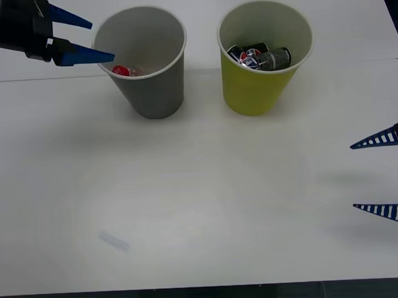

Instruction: Put the can into the green bin and the plastic bottle into the gray bin

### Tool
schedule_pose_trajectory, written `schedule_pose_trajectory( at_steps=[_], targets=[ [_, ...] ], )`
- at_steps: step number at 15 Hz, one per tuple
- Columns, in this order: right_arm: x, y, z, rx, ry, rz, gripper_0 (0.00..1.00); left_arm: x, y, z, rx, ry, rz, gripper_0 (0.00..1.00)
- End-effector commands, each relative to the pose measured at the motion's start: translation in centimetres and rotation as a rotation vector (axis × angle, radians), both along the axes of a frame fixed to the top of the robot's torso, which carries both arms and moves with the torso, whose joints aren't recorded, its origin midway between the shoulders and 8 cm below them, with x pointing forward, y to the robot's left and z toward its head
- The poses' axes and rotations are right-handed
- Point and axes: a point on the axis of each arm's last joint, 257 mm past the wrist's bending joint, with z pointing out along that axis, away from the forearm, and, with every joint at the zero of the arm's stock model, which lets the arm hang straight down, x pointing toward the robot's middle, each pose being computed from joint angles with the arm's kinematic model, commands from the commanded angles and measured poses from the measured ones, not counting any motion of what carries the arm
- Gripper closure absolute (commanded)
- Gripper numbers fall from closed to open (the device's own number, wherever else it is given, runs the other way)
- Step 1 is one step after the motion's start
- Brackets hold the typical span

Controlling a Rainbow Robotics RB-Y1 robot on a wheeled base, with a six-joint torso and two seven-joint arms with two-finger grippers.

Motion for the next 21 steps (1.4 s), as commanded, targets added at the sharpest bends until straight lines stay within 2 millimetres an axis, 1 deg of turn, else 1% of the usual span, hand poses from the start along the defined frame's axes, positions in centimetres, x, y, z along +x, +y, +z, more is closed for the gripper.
schedule_pose_trajectory(
  at_steps=[1, 2, 3, 6, 10, 12, 14, 18, 21],
  targets=[
    [0.0, 0.0, 0.0, 0.000, 0.000, 0.000, 0.00, -1.6, 2.4, -1.5, -0.001, -0.043, -0.053, 0.00],
    [0.0, 0.0, 0.0, 0.000, 0.000, 0.000, 0.00, -2.3, 3.5, -2.3, 0.008, -0.065, -0.071, 0.00],
    [0.0, 0.0, 0.0, 0.000, 0.000, 0.000, 0.00, -2.8, 4.1, -2.9, 0.016, -0.079, -0.082, 0.00],
    [0.0, 0.0, 0.0, 0.000, 0.000, 0.000, 0.00, -5.0, 6.5, -5.3, 0.040, -0.142, -0.125, 0.00],
    [0.0, 0.0, 0.0, 0.000, 0.000, 0.000, 0.00, -8.4, 8.1, -8.6, 0.081, -0.193, -0.185, 0.00],
    [0.0, 0.0, 0.0, 0.000, 0.000, 0.000, 0.00, -10.4, 9.0, -10.9, 0.111, -0.198, -0.227, 0.00],
    [0.0, 0.0, 0.0, 0.000, 0.000, 0.000, 0.00, -12.2, 9.9, -12.7, 0.145, -0.189, -0.261, 0.00],
    [0.0, 0.0, 0.0, 0.000, 0.000, 0.000, 0.00, -14.8, 11.6, -15.6, 0.218, -0.180, -0.315, 0.00],
    [0.0, 0.0, 0.0, 0.000, 0.000, 0.000, 0.00, -15.9, 12.5, -16.5, 0.240, -0.169, -0.330, 0.00]
  ],
)
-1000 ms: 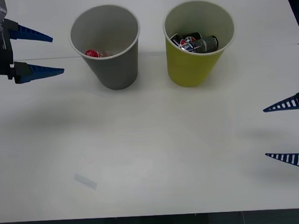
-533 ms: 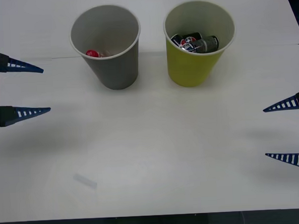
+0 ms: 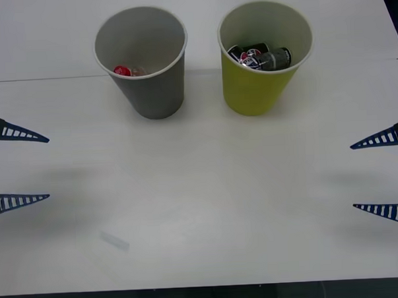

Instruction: Put the can into the green bin and the plastic bottle into the gray bin

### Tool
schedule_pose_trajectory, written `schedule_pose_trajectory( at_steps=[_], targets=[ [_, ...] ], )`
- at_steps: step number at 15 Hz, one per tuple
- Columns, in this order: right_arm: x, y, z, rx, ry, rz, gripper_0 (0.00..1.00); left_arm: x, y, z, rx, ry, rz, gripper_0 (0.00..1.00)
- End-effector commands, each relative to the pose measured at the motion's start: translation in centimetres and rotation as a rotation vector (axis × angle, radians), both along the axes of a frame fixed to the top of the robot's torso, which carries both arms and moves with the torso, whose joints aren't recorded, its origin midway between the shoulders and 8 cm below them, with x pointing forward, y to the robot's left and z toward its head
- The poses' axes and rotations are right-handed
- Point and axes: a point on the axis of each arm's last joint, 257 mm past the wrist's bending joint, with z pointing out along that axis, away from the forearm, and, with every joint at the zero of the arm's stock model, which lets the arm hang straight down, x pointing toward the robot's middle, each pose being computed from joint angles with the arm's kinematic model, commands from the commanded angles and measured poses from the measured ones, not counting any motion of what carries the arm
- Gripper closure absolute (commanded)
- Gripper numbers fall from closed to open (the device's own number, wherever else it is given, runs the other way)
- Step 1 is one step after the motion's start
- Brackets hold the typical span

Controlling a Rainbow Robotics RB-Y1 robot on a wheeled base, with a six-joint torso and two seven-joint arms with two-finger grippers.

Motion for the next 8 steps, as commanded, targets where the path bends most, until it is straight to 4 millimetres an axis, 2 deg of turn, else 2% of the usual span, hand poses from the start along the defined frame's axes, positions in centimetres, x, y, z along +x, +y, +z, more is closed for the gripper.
schedule_pose_trajectory(
  at_steps=[1, 8],
  targets=[
    [0.0, 0.0, 0.0, 0.000, 0.000, 0.000, 0.00, -1.3, 0.4, -0.8, 0.016, 0.021, -0.015, 0.00],
    [0.0, 0.0, 0.0, 0.000, 0.000, 0.000, 0.00, -3.8, 1.1, -1.4, 0.044, 0.025, -0.048, 0.00]
  ],
)
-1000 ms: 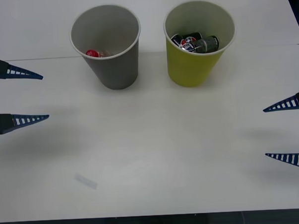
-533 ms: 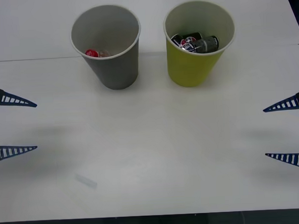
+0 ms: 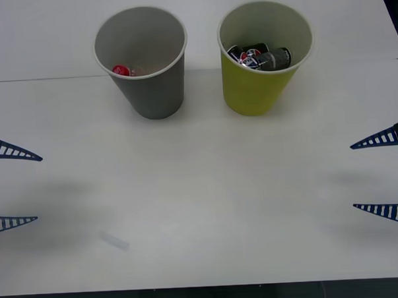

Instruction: Put the can into the green bin and the plastic bottle into the gray bin

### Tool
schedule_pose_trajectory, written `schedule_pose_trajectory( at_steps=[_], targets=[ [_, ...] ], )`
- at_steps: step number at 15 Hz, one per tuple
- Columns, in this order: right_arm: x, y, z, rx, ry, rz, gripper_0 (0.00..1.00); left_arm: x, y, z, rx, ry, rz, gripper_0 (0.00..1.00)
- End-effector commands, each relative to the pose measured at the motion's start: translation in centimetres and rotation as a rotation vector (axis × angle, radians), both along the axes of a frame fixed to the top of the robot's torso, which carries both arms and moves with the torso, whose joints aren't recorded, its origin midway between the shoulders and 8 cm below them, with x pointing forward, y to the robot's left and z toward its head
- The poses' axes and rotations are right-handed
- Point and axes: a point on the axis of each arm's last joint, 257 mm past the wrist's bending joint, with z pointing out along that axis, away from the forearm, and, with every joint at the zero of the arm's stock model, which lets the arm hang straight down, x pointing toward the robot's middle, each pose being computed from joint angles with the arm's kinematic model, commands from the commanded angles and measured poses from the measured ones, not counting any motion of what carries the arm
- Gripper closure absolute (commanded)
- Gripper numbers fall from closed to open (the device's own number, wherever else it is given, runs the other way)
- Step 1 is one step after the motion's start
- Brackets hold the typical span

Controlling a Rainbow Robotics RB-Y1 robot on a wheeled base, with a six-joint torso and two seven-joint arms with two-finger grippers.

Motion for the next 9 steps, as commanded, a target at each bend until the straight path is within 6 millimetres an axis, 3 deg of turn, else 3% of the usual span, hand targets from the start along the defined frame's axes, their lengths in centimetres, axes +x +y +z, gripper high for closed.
schedule_pose_trajectory(
  at_steps=[1, 9],
  targets=[
    [0.00, 0.00, 0.00, 0.000, 0.000, 0.000, 0.00, -0.61, 0.12, -0.31, 0.000, 0.002, -0.004, 0.00],
    [0.00, 0.00, 0.00, 0.000, 0.000, 0.000, 0.00, -1.09, 0.18, -0.67, -0.004, 0.000, -0.013, 0.00]
  ],
)
